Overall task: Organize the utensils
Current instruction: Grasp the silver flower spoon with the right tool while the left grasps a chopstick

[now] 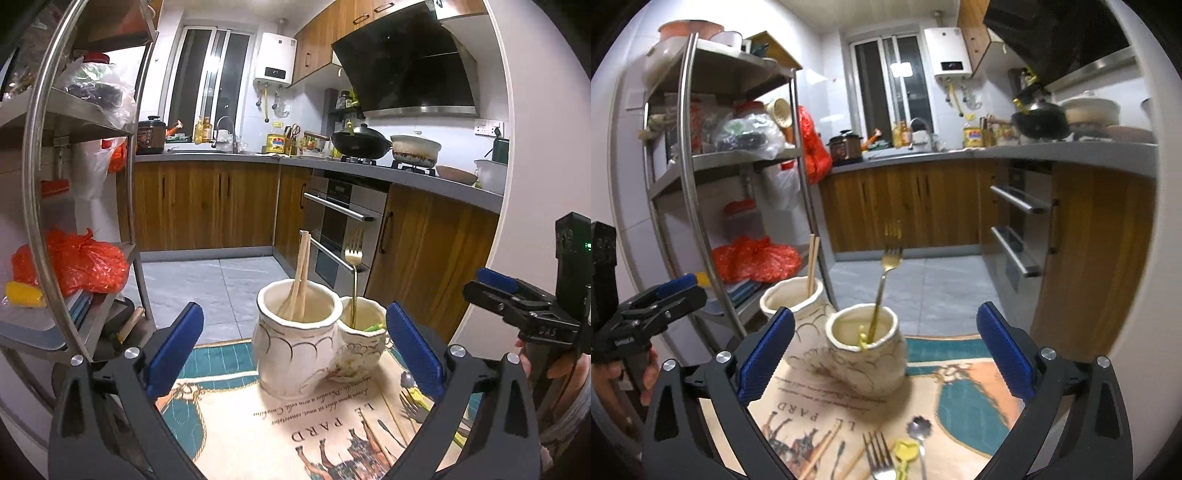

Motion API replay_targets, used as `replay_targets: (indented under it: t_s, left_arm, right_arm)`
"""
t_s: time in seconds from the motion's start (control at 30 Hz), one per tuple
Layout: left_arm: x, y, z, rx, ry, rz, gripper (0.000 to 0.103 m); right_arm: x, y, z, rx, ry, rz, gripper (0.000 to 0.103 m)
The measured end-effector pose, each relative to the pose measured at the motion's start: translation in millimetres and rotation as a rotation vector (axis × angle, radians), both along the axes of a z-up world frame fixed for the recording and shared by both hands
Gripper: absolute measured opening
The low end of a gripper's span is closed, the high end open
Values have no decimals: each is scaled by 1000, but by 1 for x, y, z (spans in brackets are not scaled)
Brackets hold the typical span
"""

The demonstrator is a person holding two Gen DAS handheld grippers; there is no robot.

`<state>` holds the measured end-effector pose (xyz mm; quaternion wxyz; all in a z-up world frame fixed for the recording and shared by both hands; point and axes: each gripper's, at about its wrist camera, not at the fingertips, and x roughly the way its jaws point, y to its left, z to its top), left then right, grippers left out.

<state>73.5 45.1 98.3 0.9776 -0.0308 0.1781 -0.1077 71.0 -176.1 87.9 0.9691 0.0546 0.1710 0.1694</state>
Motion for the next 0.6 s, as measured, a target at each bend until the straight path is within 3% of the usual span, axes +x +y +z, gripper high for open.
replay_targets:
  t_s: [0.3,0.6]
  left_arm:
    - [-20,-13,-2,22,36,-33,98]
    - [-21,-30,-40,51,166,-61,98]
  right_arm:
    - [-31,-36,-13,-7,29,-58,98]
    - [-41,-46,-49,-79,133,-83,98]
